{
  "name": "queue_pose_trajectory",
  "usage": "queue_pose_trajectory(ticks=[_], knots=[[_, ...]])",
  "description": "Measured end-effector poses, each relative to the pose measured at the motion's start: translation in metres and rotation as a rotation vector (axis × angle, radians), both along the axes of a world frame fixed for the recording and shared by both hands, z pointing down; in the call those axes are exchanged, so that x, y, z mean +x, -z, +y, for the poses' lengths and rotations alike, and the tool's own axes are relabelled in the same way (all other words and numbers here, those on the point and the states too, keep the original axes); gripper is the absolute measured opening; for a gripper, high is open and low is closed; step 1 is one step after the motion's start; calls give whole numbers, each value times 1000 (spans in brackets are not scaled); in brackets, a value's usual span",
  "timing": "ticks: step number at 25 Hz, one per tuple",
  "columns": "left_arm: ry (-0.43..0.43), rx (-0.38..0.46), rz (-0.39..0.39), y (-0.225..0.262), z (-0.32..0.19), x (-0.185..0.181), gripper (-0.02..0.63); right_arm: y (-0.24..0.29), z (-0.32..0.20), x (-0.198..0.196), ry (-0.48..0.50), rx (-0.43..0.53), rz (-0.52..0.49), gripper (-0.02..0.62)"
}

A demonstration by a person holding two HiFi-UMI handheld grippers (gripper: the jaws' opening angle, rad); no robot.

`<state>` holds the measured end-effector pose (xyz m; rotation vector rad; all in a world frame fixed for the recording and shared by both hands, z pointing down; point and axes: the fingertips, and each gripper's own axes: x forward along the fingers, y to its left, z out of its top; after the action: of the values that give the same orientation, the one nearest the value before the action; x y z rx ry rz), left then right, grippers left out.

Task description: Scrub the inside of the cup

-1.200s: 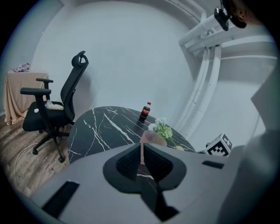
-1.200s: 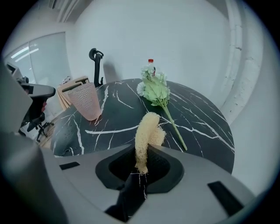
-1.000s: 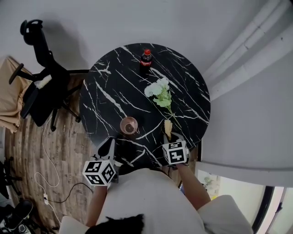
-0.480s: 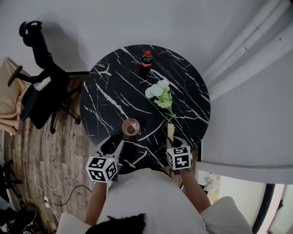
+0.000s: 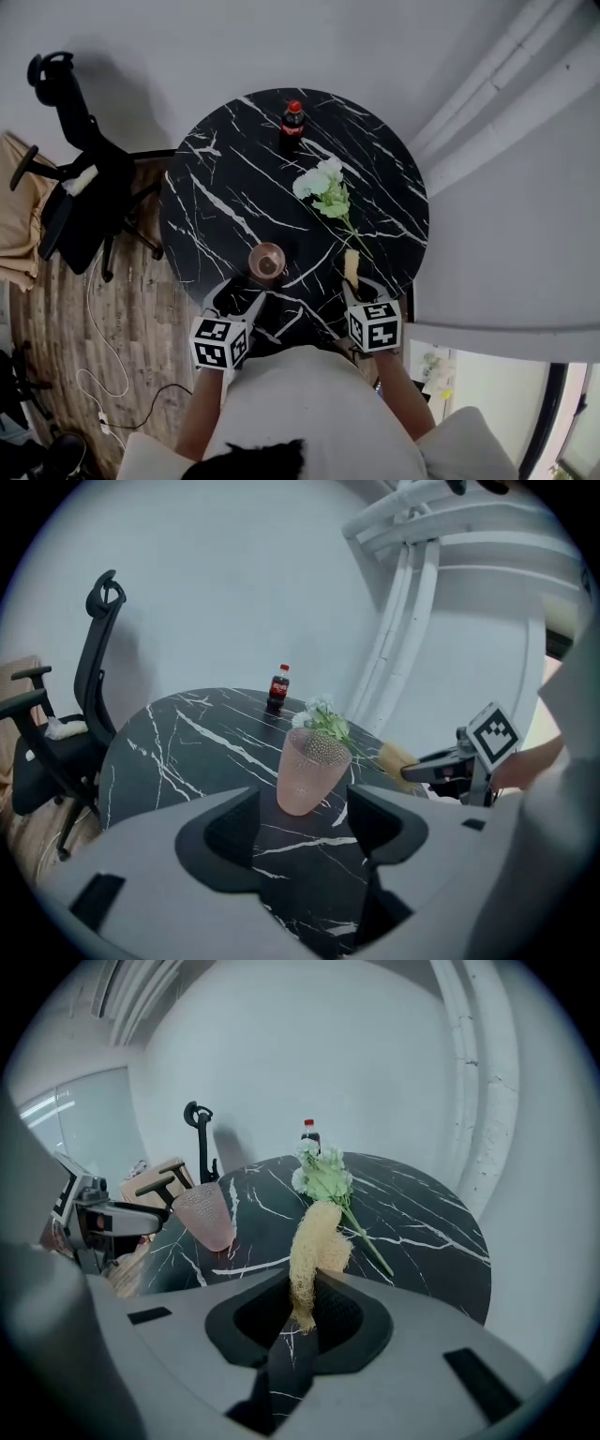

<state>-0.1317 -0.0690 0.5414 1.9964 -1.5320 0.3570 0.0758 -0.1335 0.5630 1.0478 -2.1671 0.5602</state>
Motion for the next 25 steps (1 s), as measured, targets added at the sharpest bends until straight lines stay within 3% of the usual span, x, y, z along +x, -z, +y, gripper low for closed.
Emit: queue_pose_trajectory(ticks=[3,8,21,25], knots=[[-2,13,-30,-8,-8,1,282,6,1,3,-2,14,0,64],[-101,39,-173,-25,-18,13,315,10,10,4,17,-3,8,64],[-87,105,-92,-36,-50,25,358,19,25,1,65,-12,21,64],[-118,116,-85,-41,-62,25,373,16,30,9,61,-25,42,64]])
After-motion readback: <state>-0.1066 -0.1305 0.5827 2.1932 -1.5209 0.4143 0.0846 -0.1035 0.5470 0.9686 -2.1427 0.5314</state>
